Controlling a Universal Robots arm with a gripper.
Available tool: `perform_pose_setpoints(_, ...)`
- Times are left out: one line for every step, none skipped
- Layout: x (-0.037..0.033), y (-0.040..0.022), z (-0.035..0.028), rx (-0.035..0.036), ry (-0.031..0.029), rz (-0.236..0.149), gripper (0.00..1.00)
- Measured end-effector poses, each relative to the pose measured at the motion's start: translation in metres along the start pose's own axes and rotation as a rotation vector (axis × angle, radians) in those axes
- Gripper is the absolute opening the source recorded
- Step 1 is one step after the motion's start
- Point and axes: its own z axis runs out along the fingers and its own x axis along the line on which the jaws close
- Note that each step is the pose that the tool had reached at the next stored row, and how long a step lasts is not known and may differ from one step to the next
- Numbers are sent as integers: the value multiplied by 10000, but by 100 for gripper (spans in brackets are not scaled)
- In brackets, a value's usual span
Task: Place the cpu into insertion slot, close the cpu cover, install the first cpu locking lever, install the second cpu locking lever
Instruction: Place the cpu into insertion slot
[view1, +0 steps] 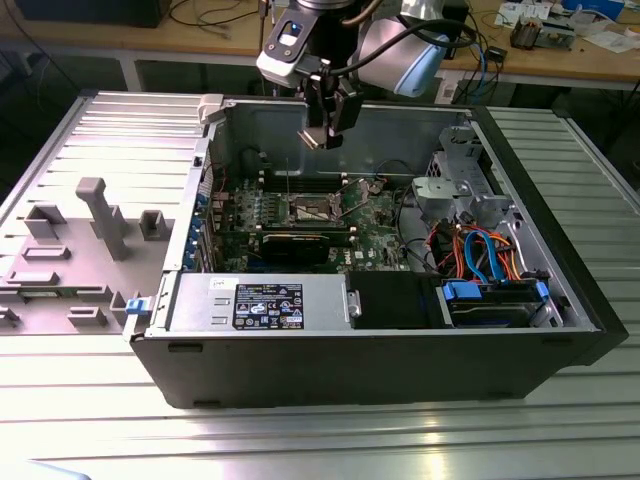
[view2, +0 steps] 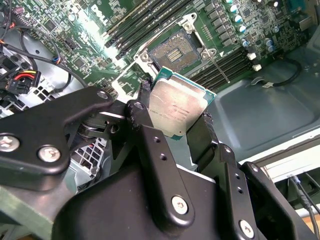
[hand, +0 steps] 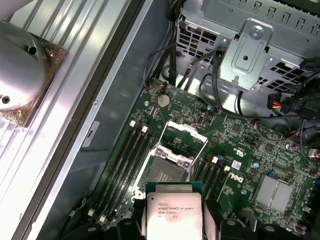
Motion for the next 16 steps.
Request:
perform_pose_setpoints(0, 0, 1, -1, -4, 40, 54)
perform_pose_setpoints(0, 0, 2, -2, -10, 107, 54)
perform_pose_setpoints(0, -1, 2, -3, -14, 156, 54)
perform_pose_setpoints(0, 0, 4, -5, -20, 237, 54)
perform_pose_setpoints(0, -1, 5, -7, -30, 348, 54)
perform_pose_setpoints(0, -1, 7, -9, -37, 427, 54)
perform_pose_setpoints(0, -1, 9, -11, -43, 500, 54)
perform_pose_setpoints(0, -1, 10, -13, -51, 585, 54)
perform_pose_setpoints(0, -1, 11, -15, -58, 675, 54)
perform_pose_setpoints(-1, -1, 12, -17, -70, 804, 54)
perform_pose_setpoints(0, -1, 13, -20, -80, 925, 54)
perform_pose_setpoints(-1, -1, 14, -22, -88, 1020, 54)
perform_pose_setpoints(0, -1, 14, -23, -91, 1043, 54)
perform_pose_setpoints(0, -1, 14, -22, -92, 1045, 54)
perform_pose_setpoints(0, -1, 14, -22, -91, 1045, 54)
perform_pose_setpoints(0, -1, 14, -22, -91, 1045, 54)
